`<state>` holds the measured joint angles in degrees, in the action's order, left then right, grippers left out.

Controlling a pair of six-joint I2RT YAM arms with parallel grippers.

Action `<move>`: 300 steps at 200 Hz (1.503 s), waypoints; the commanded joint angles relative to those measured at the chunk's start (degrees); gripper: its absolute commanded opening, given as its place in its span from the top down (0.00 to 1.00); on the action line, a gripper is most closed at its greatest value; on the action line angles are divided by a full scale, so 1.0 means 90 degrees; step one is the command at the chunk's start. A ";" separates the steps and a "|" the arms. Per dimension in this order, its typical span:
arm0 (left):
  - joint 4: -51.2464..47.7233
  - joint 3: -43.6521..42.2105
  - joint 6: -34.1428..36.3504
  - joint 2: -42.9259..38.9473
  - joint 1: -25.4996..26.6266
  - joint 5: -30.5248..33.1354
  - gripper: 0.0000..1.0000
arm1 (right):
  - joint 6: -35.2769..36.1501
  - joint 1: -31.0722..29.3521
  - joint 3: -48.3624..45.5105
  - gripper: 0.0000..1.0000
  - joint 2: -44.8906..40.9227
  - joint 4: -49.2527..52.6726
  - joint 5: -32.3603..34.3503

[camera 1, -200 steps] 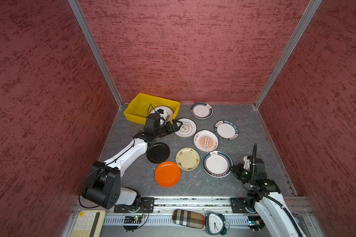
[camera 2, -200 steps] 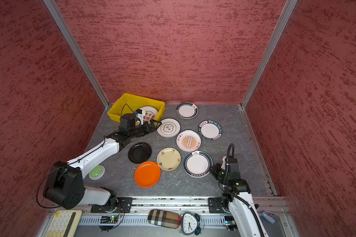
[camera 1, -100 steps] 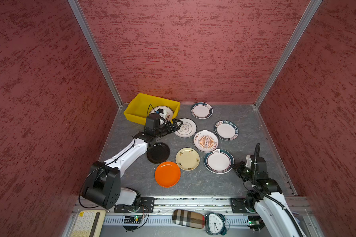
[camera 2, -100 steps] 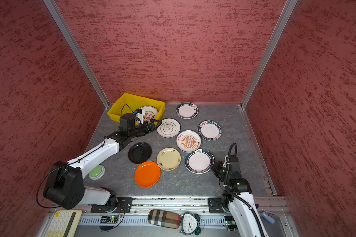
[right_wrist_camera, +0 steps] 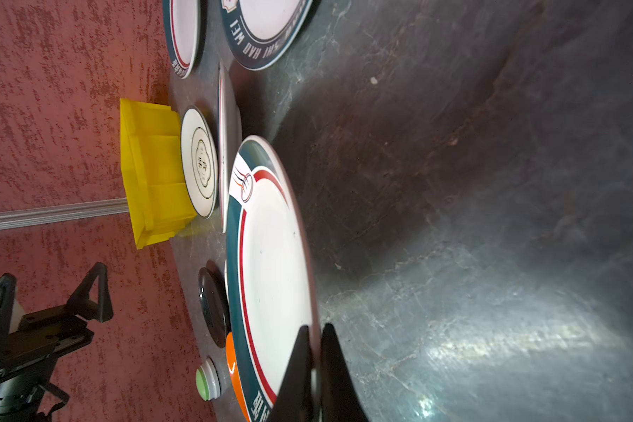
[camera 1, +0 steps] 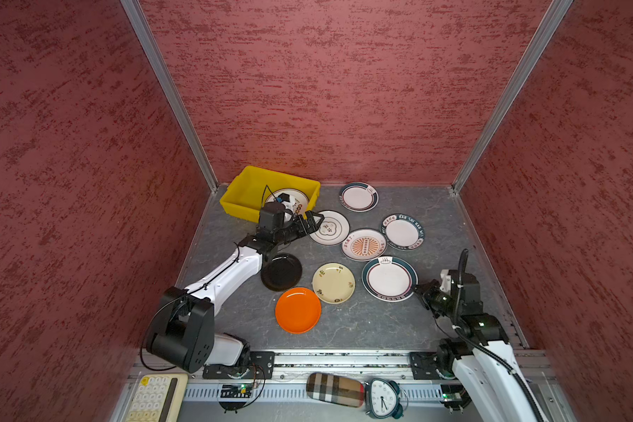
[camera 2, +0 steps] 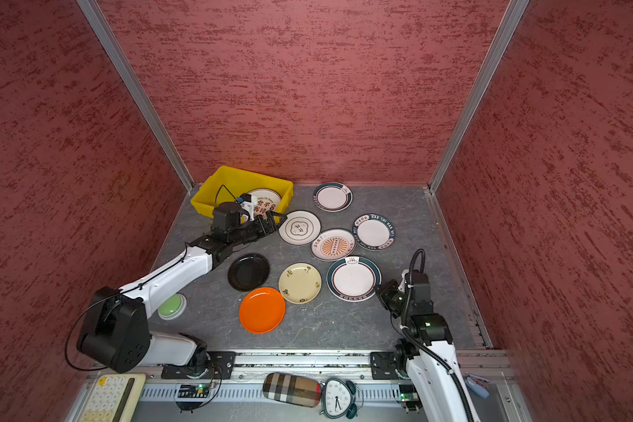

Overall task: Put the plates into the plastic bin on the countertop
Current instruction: 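Grip the green-rimmed plate's near edge with the right gripper and tilt it upright, then lift the upright plate toward the left gripper while the left gripper grasps its rim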

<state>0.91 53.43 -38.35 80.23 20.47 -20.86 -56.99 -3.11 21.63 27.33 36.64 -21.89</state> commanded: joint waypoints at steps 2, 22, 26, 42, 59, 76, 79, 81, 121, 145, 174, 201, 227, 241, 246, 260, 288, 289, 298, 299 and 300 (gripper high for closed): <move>-0.0027 -0.0085 0.0012 -0.0135 -0.0062 0.0062 0.01 | 0.0088 0.0028 0.0586 1.00 -0.0083 0.0221 0.0141; 0.0004 -0.0106 0.0003 -0.0145 -0.0072 0.0052 0.01 | 0.0059 0.0025 0.0801 1.00 -0.0071 0.0279 0.0210; 0.0008 -0.0106 0.0003 -0.0144 -0.0093 0.0044 0.01 | 0.0054 0.0028 0.0834 1.00 -0.0063 0.0276 0.0229; 0.0025 -0.0126 -0.0002 -0.0154 -0.0106 0.0019 0.01 | 0.0050 0.0029 0.0940 1.00 0.0011 0.0250 0.0264; 0.0017 -0.0143 0.0003 -0.0181 -0.0120 -0.0006 0.01 | 0.0089 0.0025 0.1045 1.00 0.0147 0.0183 0.0287; 0.0018 -0.0172 0.0003 -0.0239 -0.0119 -0.0006 0.01 | 0.0127 0.0030 0.1163 1.00 0.0332 0.0072 0.0323; 0.0025 -0.0176 0.0001 -0.0249 -0.0118 -0.0004 0.01 | 0.0131 0.0026 0.1177 1.00 0.0360 0.0027 0.0325; 0.0021 -0.0187 0.0002 -0.0259 -0.0129 -0.0006 0.01 | 0.0136 0.0024 0.1180 1.00 0.0388 0.0010 0.0336; 0.0082 -0.0270 -0.0025 -0.0388 -0.0120 -0.0088 0.01 | 0.0096 0.0029 0.1295 1.00 0.0872 -0.0759 0.0401; 0.0189 -0.0282 -0.0102 -0.0381 -0.0041 -0.0150 0.01 | 0.0003 0.0027 0.1364 1.00 0.1309 -0.1510 0.0445; 0.0324 -0.0264 -0.0235 -0.0284 0.0111 -0.0143 0.01 | -0.0163 0.0032 0.1377 1.00 0.1865 -0.2448 0.0409; 0.0632 -0.0302 -0.0482 -0.0108 0.0327 -0.0182 0.01 | -0.0304 -0.0005 0.1407 1.00 0.2395 -0.3152 0.0228; 0.0756 -0.0205 -0.0587 0.0144 0.0530 -0.0270 0.01 | -0.0348 -0.0088 0.1524 1.00 0.2763 -0.3508 0.0182; 0.0901 -0.0194 -0.0689 0.0241 0.0630 -0.0273 0.01 | -0.0336 -0.0118 0.1571 1.00 0.2865 -0.3608 0.0260; 0.0970 -0.0202 -0.0727 0.0277 0.0670 -0.0289 0.01 | -0.0337 -0.0134 0.1588 1.00 0.2894 -0.3668 0.0264; 0.1094 -0.0167 -0.0822 0.0411 0.0812 -0.0289 0.01 | -0.0385 -0.0176 0.1588 1.00 0.2998 -0.3834 0.0286; 0.1288 0.0012 -0.0885 0.0700 0.1061 -0.0421 0.01 | -0.0455 -0.0365 0.1669 1.00 0.3286 -0.4112 0.0342; 0.1306 0.0011 -0.0895 0.0712 0.1073 -0.0423 0.01 | -0.0447 -0.0391 0.1689 1.00 0.3305 -0.4116 0.0354; 0.1484 0.0011 -0.0971 0.0787 0.1141 -0.0429 0.00 | -0.0417 -0.0491 0.1761 1.00 0.3366 -0.4099 0.0443; 0.1507 0.0011 -0.0982 0.0795 0.1152 -0.0432 0.00 | -0.0411 -0.0502 0.1774 1.00 0.3372 -0.4095 0.0451; 0.1523 0.0011 -0.0987 0.0804 0.1163 -0.0429 0.00 | -0.0409 -0.0517 0.1785 1.00 0.3381 -0.4093 0.0460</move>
<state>9.43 51.83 -45.63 85.80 29.39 -23.46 -59.81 -5.58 34.22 56.69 5.69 -18.94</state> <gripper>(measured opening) 0.994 0.068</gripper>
